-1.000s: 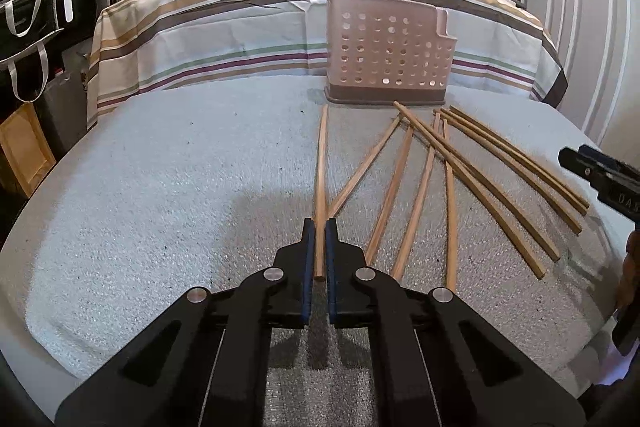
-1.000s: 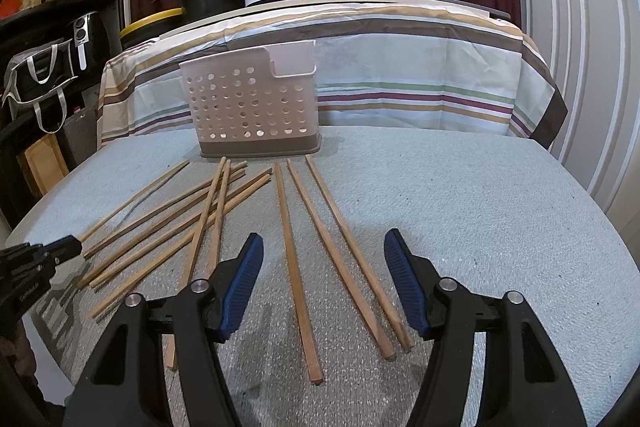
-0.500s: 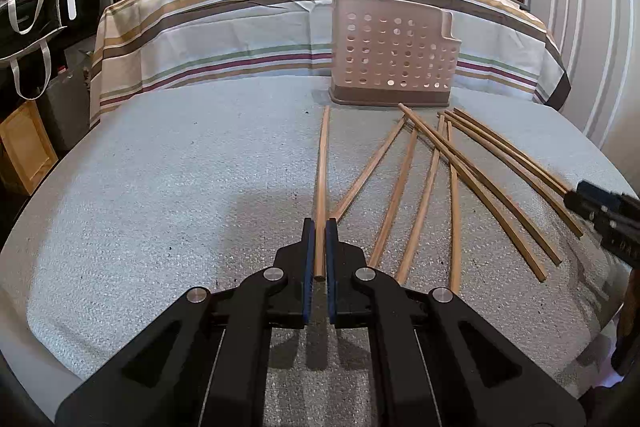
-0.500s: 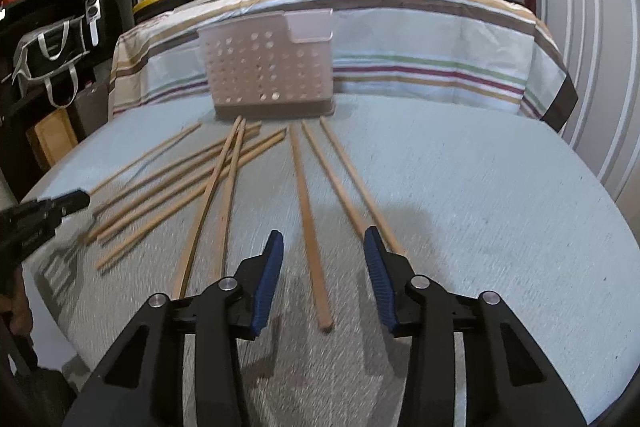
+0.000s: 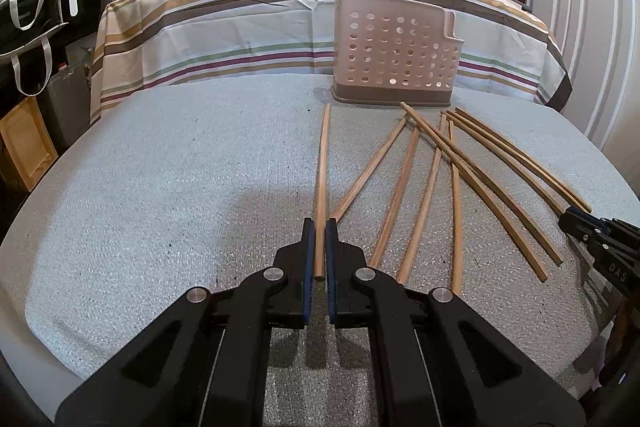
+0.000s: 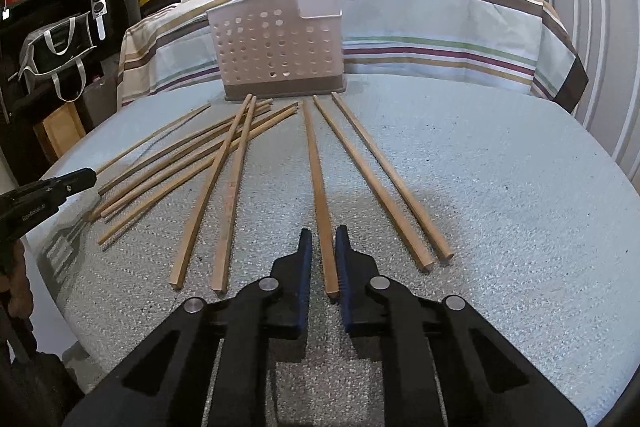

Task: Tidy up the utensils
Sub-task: 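Grasp a wooden chopstick with the right tool while the left tool holds its chopstick, then lift both held chopsticks and lower them into the pink caddy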

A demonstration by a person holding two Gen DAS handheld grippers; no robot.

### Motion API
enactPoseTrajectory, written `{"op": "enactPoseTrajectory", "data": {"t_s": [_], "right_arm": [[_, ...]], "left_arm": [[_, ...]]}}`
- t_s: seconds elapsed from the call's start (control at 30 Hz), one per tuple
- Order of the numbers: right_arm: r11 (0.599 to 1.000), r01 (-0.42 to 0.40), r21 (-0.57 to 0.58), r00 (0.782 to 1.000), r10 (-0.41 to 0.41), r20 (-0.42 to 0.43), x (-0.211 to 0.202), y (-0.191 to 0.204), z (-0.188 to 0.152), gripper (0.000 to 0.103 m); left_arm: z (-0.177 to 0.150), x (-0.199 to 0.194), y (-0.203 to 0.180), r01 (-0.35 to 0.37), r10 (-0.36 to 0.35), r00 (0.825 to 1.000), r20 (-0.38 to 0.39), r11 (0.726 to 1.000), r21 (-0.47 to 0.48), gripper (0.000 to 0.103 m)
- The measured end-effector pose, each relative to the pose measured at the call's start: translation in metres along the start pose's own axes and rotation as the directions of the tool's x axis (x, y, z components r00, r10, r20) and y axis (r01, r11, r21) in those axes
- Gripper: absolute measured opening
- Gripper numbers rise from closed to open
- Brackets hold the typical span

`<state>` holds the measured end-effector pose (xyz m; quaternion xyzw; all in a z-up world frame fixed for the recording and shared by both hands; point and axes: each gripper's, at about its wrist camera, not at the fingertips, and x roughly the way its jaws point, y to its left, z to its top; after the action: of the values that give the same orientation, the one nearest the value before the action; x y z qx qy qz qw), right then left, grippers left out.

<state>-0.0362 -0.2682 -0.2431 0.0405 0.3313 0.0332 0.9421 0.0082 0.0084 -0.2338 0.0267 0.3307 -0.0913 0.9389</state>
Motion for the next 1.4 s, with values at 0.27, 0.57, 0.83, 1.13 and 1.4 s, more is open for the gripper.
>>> {"op": "enactPoseTrajectory", "data": {"t_s": [0.27,0.57,0.83,1.13,1.4], "right_arm": [[1.000,-0.002,0.000,0.999,0.002,0.042,-0.011,0.002,0.005,0.007],[1.000,0.006,-0.020,0.994,-0.004,0.111,-0.029,0.009,0.019,0.007],[1.000,0.003,-0.020,0.985,0.000,0.171,-0.046,0.012,0.038,0.007],[0.999,-0.008,-0.032,0.967,0.016,0.254,-0.070,0.017,0.071,0.007],[0.999,-0.005,-0.032,0.953,0.015,0.303,-0.077,0.015,0.109,0.007]], "left_arm": [[0.003,-0.006,0.004,-0.007,0.007,1.000,0.024,1.000,-0.010,0.006],[0.008,-0.018,0.005,-0.014,0.015,0.998,0.065,1.000,-0.016,0.006],[0.020,-0.035,0.008,-0.016,0.020,0.992,0.121,0.999,-0.027,0.006],[0.059,-0.064,0.016,-0.013,0.021,0.983,0.181,0.999,-0.047,0.005],[0.098,-0.076,0.027,0.027,-0.019,0.988,0.152,0.998,-0.048,0.005]]}}
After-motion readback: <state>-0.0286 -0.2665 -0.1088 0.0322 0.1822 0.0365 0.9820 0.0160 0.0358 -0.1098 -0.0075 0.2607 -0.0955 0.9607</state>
